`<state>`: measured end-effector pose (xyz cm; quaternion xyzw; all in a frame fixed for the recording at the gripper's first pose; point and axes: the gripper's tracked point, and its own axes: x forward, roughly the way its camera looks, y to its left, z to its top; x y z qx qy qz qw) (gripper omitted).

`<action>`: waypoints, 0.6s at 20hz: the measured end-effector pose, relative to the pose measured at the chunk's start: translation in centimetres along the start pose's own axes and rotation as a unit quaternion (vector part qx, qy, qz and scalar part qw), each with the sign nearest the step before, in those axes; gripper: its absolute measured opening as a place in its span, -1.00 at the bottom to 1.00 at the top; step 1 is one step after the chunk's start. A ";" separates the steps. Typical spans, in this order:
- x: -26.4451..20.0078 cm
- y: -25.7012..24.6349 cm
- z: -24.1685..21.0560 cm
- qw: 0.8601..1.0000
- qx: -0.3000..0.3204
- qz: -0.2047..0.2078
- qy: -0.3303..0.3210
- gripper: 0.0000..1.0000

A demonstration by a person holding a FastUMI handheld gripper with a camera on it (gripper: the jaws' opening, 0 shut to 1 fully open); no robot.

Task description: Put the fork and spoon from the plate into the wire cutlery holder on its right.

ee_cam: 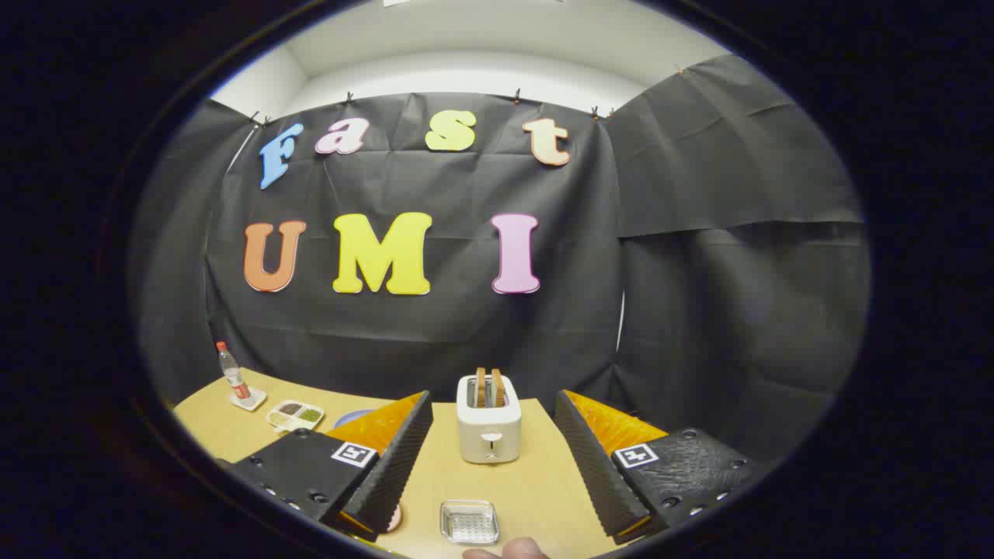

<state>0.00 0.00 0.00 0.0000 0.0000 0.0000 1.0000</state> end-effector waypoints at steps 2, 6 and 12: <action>0.0 0.1 -0.3 1.000 0.005 0.003 0.006 0.91; 0.4 0.5 -0.8 1.000 -0.002 0.010 0.012 0.91; 0.4 1.6 -1.5 0.999 -0.004 0.023 0.027 0.91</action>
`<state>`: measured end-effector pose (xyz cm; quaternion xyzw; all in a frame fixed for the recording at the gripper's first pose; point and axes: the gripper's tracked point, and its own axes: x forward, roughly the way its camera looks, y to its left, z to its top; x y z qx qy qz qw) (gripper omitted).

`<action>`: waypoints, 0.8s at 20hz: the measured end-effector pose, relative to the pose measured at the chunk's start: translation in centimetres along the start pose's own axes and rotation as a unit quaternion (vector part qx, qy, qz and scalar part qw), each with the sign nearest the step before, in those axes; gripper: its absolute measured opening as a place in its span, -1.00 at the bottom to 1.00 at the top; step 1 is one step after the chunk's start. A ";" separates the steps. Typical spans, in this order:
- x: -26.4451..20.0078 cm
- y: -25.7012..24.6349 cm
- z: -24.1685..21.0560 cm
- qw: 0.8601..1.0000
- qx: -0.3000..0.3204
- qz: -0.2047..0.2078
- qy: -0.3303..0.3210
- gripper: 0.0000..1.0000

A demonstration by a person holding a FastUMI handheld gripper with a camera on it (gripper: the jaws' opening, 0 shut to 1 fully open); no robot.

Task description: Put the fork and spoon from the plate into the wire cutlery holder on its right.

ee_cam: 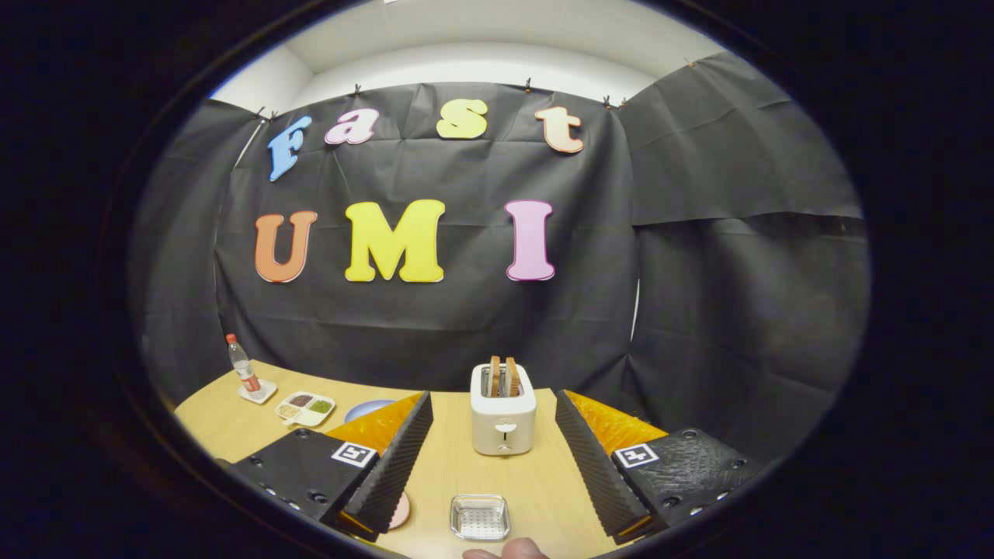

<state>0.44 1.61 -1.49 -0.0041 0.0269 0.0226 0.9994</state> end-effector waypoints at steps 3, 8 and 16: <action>0.0 1.0 -1.3 1.000 0.005 0.012 0.016 0.91; 0.0 1.8 -3.4 0.999 0.006 0.014 0.036 0.91; -0.4 6.5 -8.7 0.992 -0.006 0.050 0.115 0.92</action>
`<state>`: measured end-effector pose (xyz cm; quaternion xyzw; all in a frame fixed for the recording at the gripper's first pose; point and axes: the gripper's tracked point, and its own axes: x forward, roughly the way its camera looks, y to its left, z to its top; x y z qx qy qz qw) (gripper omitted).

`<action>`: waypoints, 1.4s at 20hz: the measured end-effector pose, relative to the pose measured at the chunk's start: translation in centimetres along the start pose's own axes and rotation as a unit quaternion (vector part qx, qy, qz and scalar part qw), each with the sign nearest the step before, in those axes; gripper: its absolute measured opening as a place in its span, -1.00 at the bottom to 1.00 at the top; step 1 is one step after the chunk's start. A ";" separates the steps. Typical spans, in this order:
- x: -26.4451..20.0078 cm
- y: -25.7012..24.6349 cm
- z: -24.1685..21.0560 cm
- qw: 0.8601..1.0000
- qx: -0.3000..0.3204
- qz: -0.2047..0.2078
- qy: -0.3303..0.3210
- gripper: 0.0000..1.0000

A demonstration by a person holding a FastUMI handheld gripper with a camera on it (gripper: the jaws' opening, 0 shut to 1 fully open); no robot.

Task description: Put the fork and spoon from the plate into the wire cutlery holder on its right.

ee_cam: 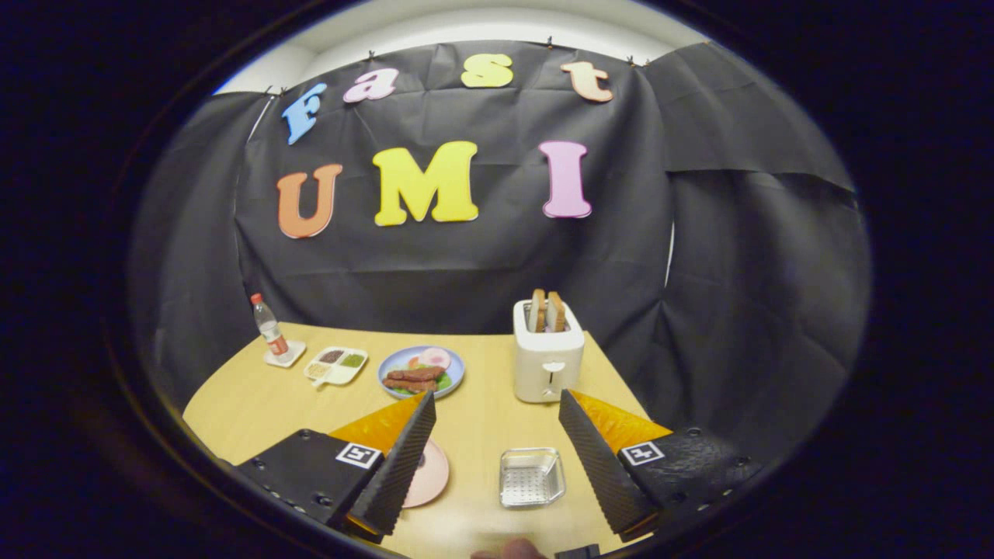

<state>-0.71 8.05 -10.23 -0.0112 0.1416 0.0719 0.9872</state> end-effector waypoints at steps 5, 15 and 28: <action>0.6 4.3 -5.4 0.997 -0.018 0.032 0.066 0.92; 3.4 9.9 -14.9 0.987 -0.031 0.030 0.156 0.92; 7.1 11.2 -21.8 0.968 -0.024 -0.007 0.251 -0.15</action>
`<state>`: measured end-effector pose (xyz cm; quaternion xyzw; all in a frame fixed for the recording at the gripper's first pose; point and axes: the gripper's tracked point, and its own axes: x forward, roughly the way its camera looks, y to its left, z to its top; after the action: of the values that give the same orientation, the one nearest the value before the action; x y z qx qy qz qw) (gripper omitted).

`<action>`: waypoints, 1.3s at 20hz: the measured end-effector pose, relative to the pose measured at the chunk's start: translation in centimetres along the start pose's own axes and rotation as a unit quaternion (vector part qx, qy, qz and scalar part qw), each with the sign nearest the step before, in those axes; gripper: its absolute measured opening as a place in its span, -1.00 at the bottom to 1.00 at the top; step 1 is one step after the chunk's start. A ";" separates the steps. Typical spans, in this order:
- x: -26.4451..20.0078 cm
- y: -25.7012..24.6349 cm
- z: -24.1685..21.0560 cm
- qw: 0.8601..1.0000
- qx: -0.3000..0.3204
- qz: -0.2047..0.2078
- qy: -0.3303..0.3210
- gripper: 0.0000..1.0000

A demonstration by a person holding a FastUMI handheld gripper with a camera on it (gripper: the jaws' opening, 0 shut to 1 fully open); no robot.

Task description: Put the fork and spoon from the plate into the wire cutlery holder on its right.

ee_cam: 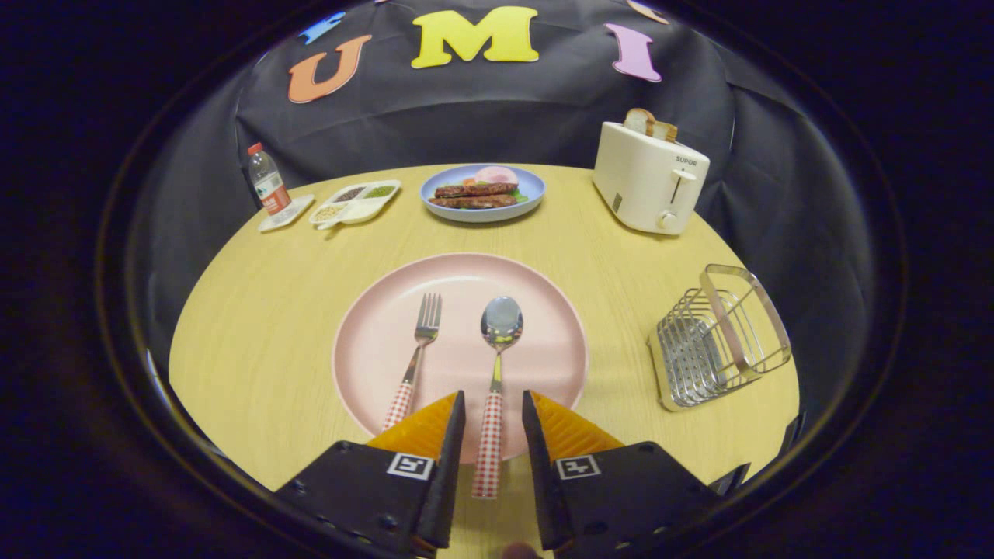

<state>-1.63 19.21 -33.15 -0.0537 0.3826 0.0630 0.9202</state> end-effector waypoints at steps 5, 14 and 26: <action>0.6 0.2 -1.1 0.999 0.008 0.004 0.034 -0.72; -3.2 -1.6 2.0 0.997 0.040 0.033 0.051 -0.98; -13.2 -16.0 7.4 0.990 0.067 0.010 0.125 -0.99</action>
<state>-3.21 3.52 -17.78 0.0041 0.4989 0.0389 0.8658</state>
